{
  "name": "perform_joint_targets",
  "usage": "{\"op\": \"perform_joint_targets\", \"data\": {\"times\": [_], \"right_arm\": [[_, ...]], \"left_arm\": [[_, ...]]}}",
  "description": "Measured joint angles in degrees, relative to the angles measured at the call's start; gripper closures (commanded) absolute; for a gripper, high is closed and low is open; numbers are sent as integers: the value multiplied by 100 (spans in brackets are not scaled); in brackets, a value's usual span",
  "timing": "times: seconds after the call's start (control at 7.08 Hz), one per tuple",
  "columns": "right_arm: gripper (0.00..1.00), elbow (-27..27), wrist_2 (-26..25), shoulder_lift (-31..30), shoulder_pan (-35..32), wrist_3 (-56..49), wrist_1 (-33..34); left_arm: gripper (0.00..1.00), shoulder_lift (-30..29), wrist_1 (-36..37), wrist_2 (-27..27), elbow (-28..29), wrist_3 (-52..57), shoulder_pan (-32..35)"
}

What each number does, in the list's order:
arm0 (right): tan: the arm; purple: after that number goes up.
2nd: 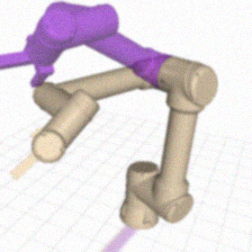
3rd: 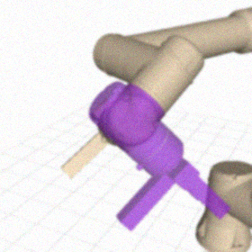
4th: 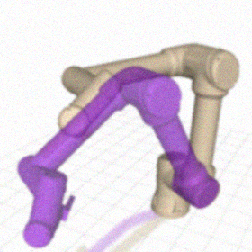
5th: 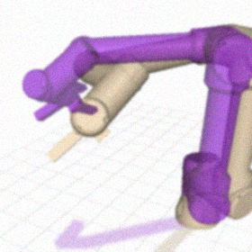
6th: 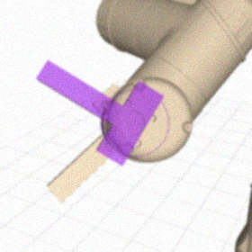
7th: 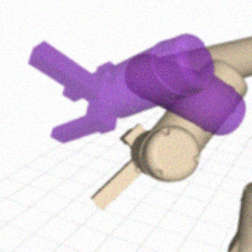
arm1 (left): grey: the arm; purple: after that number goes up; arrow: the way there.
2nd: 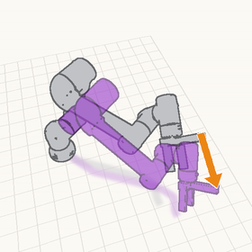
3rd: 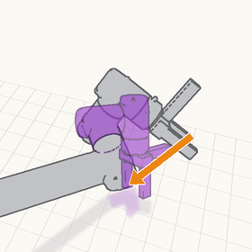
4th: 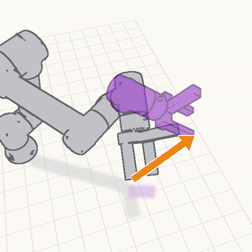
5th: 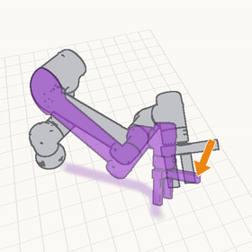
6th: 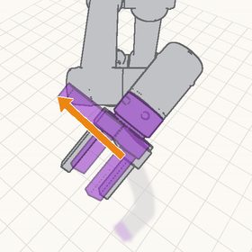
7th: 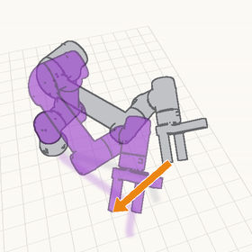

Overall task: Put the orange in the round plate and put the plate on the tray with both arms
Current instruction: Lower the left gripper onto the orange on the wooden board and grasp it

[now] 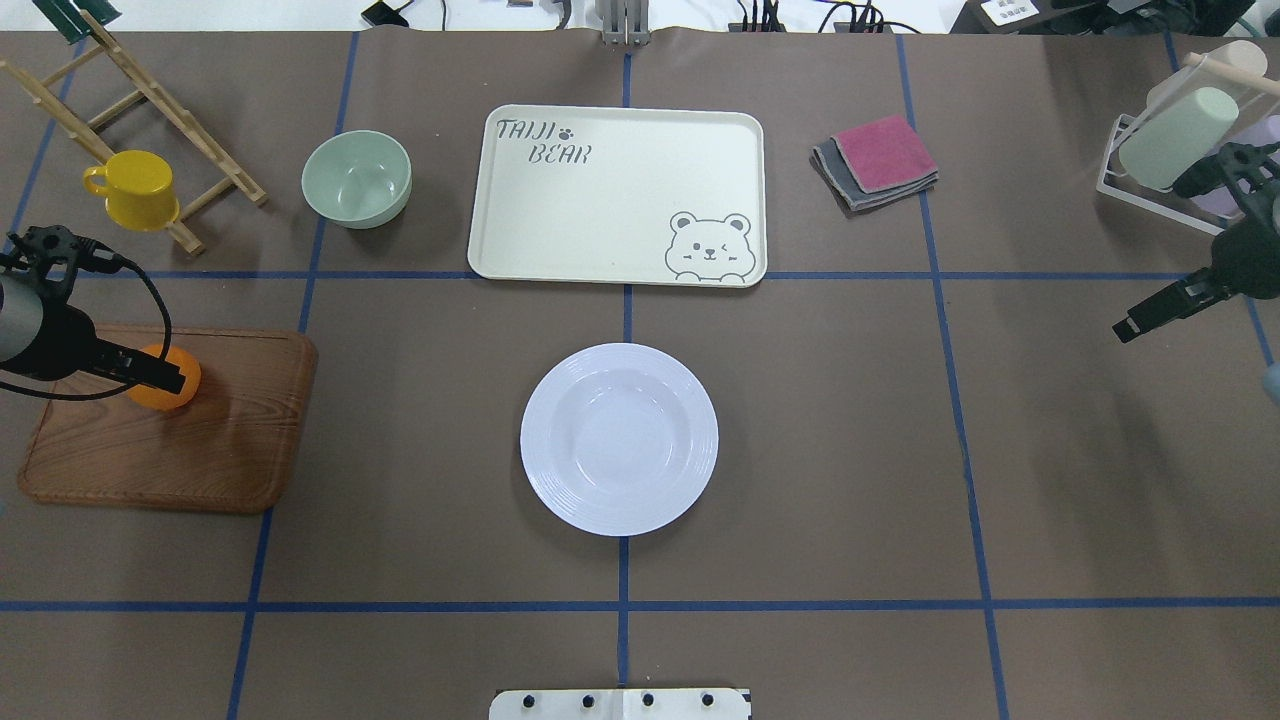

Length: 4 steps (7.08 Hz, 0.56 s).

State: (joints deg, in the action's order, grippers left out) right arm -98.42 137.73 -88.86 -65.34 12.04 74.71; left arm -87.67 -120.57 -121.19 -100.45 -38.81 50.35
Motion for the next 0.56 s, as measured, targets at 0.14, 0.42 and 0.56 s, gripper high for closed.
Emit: {"op": "perform_joint_targets", "data": {"times": [0.14,0.42,0.56], "right_arm": [[0,4,0,0,2,-2,0],[0,21,-6,0,4,-4,0],[0,28,-8,0,10,-6,0]], "left_arm": [[1,3,4,13,11,-14,-62],[4,3,9,123,47,-20,-157],[14,-7,15,232,74,-21,-210]]}}
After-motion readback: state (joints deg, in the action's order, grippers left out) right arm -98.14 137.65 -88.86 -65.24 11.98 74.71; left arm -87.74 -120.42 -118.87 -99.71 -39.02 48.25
